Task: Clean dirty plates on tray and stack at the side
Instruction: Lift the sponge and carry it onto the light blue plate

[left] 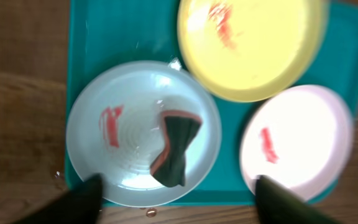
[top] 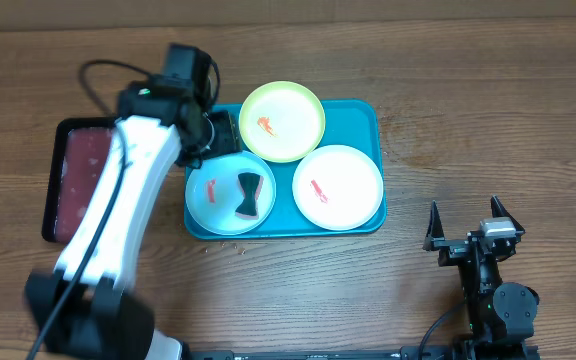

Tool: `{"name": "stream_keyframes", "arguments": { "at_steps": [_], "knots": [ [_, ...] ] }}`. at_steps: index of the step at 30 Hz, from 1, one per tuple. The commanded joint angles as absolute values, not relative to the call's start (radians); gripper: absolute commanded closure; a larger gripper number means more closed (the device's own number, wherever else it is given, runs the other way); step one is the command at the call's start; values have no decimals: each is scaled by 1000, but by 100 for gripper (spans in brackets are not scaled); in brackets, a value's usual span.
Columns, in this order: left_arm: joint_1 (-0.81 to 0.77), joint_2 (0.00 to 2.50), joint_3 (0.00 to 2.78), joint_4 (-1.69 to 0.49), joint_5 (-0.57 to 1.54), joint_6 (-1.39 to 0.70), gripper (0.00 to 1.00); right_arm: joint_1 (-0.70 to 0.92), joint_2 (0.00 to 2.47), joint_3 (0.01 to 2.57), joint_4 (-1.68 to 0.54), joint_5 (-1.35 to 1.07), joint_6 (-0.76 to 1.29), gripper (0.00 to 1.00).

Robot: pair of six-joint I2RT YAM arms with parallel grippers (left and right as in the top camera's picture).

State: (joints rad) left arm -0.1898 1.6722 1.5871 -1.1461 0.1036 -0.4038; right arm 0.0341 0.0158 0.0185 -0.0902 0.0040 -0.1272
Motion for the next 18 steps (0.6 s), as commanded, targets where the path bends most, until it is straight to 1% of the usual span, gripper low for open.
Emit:
{"name": "stream_keyframes", "arguments": {
  "at_steps": [1, 7, 15, 16, 18],
  "knots": [
    [-197, 1572, 1612, -1177, 108, -381, 1, 31, 14, 8, -84, 6, -128, 0],
    [-197, 1571, 1581, -1257, 104, -382, 0, 31, 14, 8, -84, 6, -128, 0],
    [-197, 1610, 1508, -1271, 105, -389, 0, 31, 14, 8, -73, 5, -128, 0],
    [-197, 1615, 1508, -1279, 105, -389, 0, 31, 14, 8, -38, -19, -127, 0],
    [-197, 1618, 1508, -1289, 105, -389, 0, 33, 14, 8, 35, -197, -74, 0]
  ]
}}
